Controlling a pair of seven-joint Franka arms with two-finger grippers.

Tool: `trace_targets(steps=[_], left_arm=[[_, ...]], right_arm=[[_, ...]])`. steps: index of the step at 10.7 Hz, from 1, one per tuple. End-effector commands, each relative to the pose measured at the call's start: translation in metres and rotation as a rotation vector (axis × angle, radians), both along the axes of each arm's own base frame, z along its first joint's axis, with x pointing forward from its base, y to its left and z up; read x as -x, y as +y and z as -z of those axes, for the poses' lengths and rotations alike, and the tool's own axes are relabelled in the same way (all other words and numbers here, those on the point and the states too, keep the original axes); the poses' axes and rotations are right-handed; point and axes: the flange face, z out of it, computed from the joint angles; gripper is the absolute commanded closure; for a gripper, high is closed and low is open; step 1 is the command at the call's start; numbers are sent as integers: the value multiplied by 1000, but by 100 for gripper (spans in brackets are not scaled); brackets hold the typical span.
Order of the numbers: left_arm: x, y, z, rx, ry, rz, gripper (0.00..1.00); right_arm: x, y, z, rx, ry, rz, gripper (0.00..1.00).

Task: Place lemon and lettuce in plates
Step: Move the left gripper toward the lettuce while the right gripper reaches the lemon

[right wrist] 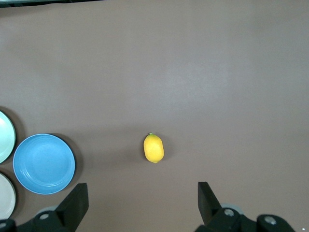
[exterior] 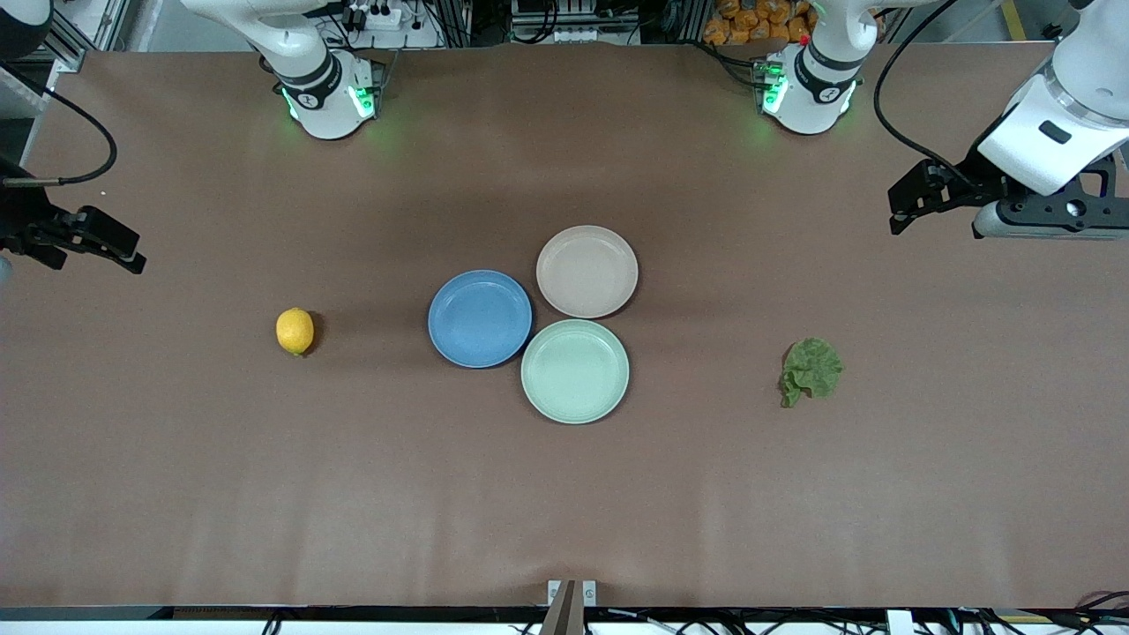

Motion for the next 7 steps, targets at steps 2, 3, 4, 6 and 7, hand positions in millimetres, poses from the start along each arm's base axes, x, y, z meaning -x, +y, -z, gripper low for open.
trace_targets(steps=[2, 3, 4, 6, 7], left_arm=[[4, 1, -6, -20, 0, 22, 0], [3, 0, -5, -18, 3, 24, 0], [1, -2, -3, -15, 7, 27, 0], [-10, -18, 13, -13, 33, 44, 0], [-16, -24, 29, -12, 60, 52, 0]], right_arm=[[7, -3, -6, 3, 19, 8, 0], [8, -3, -5, 3, 24, 10, 0], [9, -3, -3, 3, 37, 8, 0], [10, -3, -4, 3, 38, 8, 0], [10, -2, -4, 1, 38, 8, 0]])
